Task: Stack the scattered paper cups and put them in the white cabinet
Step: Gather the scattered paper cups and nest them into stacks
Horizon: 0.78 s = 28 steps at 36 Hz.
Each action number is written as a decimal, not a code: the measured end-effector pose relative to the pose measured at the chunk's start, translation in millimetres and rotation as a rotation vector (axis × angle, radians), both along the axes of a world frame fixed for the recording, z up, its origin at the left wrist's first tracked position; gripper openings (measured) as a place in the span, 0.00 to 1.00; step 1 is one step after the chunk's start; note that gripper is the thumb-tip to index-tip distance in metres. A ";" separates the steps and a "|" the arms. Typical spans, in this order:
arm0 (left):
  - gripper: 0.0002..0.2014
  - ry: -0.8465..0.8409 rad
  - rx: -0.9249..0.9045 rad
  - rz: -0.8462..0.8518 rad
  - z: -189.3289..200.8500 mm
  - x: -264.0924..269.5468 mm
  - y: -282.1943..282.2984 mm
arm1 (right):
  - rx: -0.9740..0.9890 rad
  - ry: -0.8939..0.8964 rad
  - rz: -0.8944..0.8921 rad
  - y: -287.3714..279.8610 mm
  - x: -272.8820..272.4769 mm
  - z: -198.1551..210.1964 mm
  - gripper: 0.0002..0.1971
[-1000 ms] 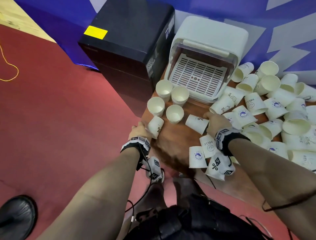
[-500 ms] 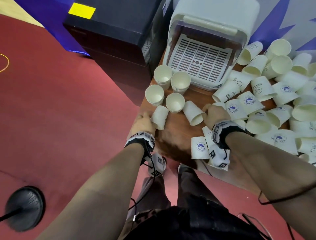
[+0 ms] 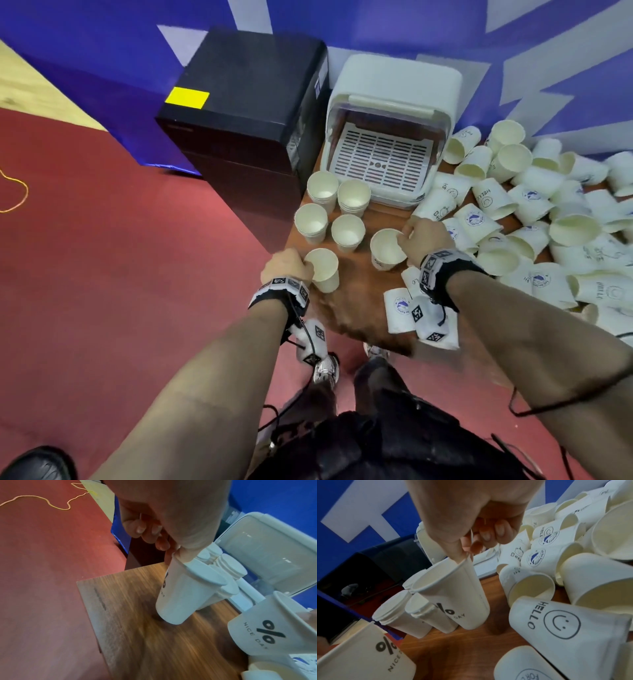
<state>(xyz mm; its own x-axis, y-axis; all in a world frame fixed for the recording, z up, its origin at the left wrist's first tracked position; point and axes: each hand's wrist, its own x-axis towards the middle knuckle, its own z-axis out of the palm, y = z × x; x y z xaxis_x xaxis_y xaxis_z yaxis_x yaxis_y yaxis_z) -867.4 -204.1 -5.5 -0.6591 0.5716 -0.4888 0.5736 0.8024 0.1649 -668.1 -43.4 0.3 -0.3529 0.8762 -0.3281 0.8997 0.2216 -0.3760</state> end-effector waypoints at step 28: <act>0.14 -0.108 0.385 0.063 92.0 -3.4 43.8 | 0.092 0.204 -0.160 -21.7 4.9 83.3 0.07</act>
